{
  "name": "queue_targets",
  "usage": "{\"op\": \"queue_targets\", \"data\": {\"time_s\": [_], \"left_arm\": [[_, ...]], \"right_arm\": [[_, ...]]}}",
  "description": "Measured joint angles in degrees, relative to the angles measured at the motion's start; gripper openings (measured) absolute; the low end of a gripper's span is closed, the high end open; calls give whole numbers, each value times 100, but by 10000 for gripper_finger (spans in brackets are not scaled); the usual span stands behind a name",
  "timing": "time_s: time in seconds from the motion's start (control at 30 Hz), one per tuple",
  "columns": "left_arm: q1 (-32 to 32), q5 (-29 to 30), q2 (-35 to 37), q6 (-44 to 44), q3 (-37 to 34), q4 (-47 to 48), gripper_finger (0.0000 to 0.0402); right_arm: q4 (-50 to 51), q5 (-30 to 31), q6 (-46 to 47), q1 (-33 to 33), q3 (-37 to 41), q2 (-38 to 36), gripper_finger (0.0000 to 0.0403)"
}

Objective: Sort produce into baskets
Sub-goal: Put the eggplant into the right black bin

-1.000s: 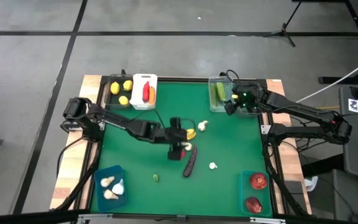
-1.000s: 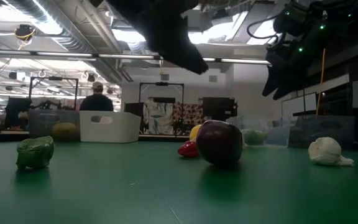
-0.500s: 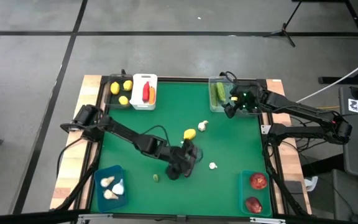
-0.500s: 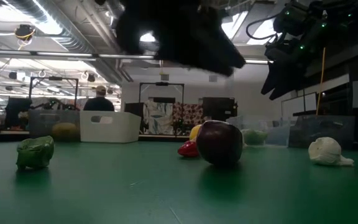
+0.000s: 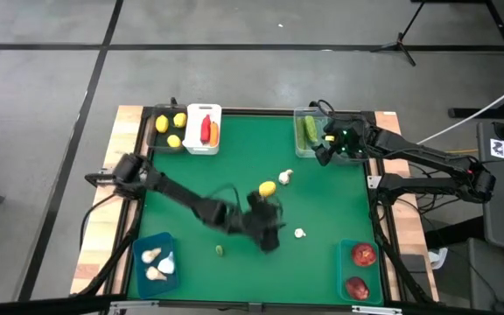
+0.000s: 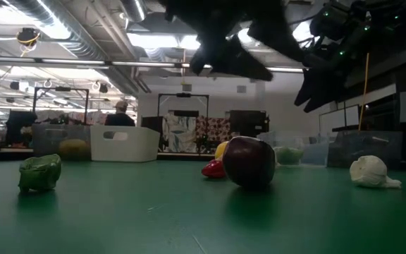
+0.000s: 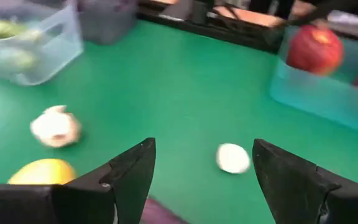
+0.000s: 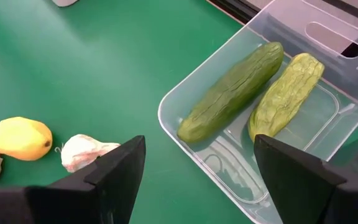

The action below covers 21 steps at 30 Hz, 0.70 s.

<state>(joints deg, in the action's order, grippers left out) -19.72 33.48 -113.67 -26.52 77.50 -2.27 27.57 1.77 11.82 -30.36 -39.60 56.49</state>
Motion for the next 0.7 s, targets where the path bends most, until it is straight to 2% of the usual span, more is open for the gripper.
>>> {"op": "queue_targets", "data": {"time_s": [0.1,0.23,0.3,0.37,0.43,0.5,0.7], "left_arm": [[-353,548,-536,483,627,242,262],[-607,1531,-1243,958,1623,1110,262],[-673,2089,-1479,562,2026,1584,262],[-700,2496,-1572,-313,2332,2096,263],[-687,2552,-1609,-1430,2526,2437,263],[-680,2344,-1616,-2248,2565,2681,263],[-694,1730,-1687,-3421,2561,3367,263]], "right_arm": [[11,-100,-10,-1,1,0,301],[115,-141,-12,1,1,0,301],[138,-139,-12,-3,1,0,301],[141,-140,-12,-4,1,0,301],[149,-141,-12,-1,1,0,301],[164,-141,-14,-1,1,0,301],[196,-140,-18,1,1,0,301]]}}
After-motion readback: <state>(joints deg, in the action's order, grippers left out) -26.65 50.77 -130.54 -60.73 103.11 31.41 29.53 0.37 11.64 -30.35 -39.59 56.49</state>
